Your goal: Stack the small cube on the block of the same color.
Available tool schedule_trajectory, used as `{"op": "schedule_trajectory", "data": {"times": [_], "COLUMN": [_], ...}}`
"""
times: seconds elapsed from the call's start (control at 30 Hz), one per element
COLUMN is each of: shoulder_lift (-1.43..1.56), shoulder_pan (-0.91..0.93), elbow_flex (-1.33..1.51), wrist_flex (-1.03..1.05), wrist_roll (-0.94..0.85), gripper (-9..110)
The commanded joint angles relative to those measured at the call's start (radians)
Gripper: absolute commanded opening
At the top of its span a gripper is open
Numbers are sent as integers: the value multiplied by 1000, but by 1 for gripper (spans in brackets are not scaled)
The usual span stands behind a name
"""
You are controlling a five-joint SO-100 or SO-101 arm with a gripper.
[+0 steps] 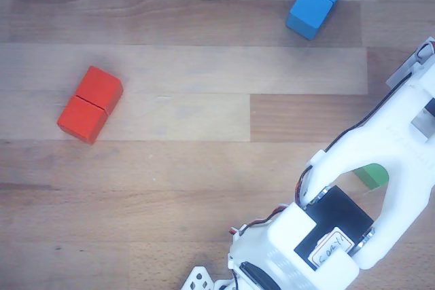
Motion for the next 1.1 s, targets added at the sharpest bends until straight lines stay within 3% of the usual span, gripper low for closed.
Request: {"op": "schedule_trajectory", "data": {"times": [0.0, 0.47, 0.77, 1.07], "shoulder_lift": [20, 21, 38, 41], "shoulder_pan": [6, -2, -9, -150], "elbow_flex": [-95, -17, -17, -23], "wrist_flex": [12, 12, 12, 12], "wrist_roll": [-17, -12, -15, -5], "gripper": [6, 32, 35, 35]}}
